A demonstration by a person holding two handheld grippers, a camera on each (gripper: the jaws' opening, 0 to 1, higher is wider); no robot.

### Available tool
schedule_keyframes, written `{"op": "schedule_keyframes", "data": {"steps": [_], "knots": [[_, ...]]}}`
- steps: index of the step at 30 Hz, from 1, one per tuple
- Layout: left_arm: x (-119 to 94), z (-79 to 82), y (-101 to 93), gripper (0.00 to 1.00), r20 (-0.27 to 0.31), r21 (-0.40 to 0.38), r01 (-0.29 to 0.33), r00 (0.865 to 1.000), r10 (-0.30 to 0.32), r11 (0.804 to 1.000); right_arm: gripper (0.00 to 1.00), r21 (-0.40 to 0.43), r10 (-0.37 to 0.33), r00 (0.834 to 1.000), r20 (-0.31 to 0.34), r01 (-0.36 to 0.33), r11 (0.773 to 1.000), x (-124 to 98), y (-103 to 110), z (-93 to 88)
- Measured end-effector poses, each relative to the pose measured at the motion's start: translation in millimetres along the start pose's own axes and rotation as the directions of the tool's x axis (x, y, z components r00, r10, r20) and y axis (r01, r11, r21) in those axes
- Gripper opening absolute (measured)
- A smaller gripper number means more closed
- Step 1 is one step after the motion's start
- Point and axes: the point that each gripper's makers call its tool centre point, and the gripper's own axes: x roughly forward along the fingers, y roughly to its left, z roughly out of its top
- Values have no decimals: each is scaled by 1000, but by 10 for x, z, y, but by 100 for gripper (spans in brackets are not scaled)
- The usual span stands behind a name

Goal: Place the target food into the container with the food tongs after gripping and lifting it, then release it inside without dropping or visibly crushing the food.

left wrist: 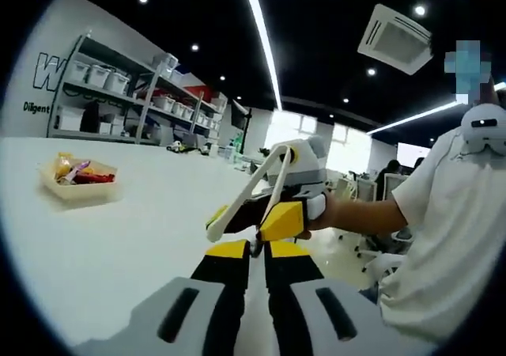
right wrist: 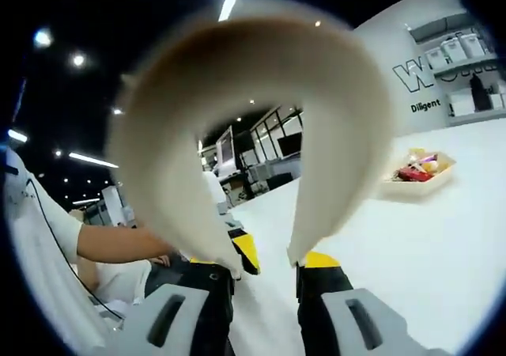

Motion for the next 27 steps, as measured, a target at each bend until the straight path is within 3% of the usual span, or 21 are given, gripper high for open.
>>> {"op": "schedule_keyframes", "data": {"steps": [8, 11, 15, 23, 27], "knots": [[-73, -35, -44, 5, 2, -11, 34, 999, -34, 999, 26, -27, 30, 999, -9, -31, 999, 43, 65, -33], [-89, -1, -59, 4, 8, -4, 39, 999, -39, 999, 27, -85, 43, 999, 17, -41, 996, 49, 79, 21], [-105, 56, -75, 3, 16, 4, 44, 999, -44, 999, 29, -78, 50, 998, 26, -48, 996, 39, 74, 63], [-114, 171, -78, 3, 38, 16, 49, 998, -49, 999, 30, -81, 67, 995, 81, -60, 995, -4, 76, 186], [-133, 295, -141, 2, 68, 29, 64, 995, -66, 998, 37, -92, 67, 985, 159, -53, 994, -69, 40, 354]]}}
